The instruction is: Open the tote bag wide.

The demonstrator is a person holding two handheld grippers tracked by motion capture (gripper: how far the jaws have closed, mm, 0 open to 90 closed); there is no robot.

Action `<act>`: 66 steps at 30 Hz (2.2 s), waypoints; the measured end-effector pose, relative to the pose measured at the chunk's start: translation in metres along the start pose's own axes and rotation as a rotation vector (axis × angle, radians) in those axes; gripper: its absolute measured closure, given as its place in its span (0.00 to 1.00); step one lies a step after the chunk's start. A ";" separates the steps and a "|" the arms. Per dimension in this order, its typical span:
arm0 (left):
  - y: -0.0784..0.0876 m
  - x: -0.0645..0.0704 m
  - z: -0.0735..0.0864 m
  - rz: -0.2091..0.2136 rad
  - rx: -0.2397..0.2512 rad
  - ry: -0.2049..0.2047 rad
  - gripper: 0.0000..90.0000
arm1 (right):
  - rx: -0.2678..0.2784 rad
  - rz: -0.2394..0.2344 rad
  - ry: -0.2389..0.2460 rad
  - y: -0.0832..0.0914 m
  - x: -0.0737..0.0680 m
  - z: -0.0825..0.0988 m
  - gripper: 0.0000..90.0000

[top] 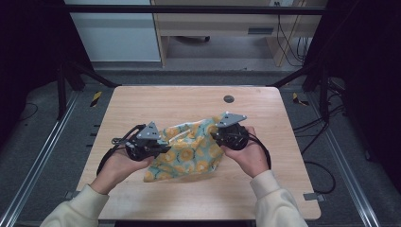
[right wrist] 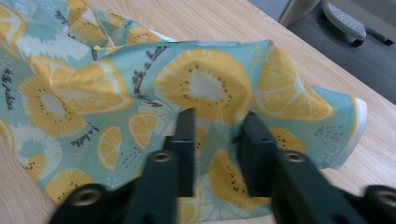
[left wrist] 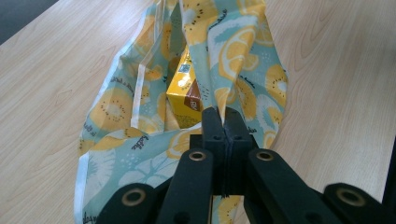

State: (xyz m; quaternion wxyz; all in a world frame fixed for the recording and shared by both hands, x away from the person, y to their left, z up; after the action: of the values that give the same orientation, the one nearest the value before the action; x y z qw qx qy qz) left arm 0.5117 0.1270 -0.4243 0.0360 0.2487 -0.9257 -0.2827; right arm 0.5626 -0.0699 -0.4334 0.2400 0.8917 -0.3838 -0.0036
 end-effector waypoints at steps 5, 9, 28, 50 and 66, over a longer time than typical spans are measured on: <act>0.003 0.000 -0.001 0.006 0.002 0.006 1.00 | 0.017 -0.015 -0.019 0.008 -0.002 -0.005 1.00; 0.009 0.006 -0.005 0.015 0.004 -0.007 1.00 | 0.054 -0.027 -0.017 0.023 -0.007 -0.013 1.00; 0.010 0.060 0.021 0.095 -0.027 -0.078 1.00 | 0.124 -0.062 -0.028 0.082 -0.060 0.021 1.00; -0.012 0.060 0.078 0.098 -0.103 -0.003 0.98 | 0.023 -0.044 -0.127 0.067 -0.058 0.068 0.59; -0.014 0.060 0.082 0.108 -0.103 0.004 0.98 | -0.033 -0.046 -0.009 0.014 -0.026 0.005 0.51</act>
State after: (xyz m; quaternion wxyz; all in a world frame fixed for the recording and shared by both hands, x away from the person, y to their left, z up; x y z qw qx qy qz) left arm 0.4480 0.1294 -0.5049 0.0658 0.1968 -0.9219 -0.3272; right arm 0.5341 -0.0623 -0.4362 0.2528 0.8963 -0.3639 -0.0196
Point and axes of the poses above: each handheld gripper's, and its own axes: y roughly backward along the jaws, z roughly out of its underside, x roughly to its right, the point moved 9 cm from there along -y, roughly forward along the jaws, and after that the axes turned 13 degrees about x, right-handed, at the moved point
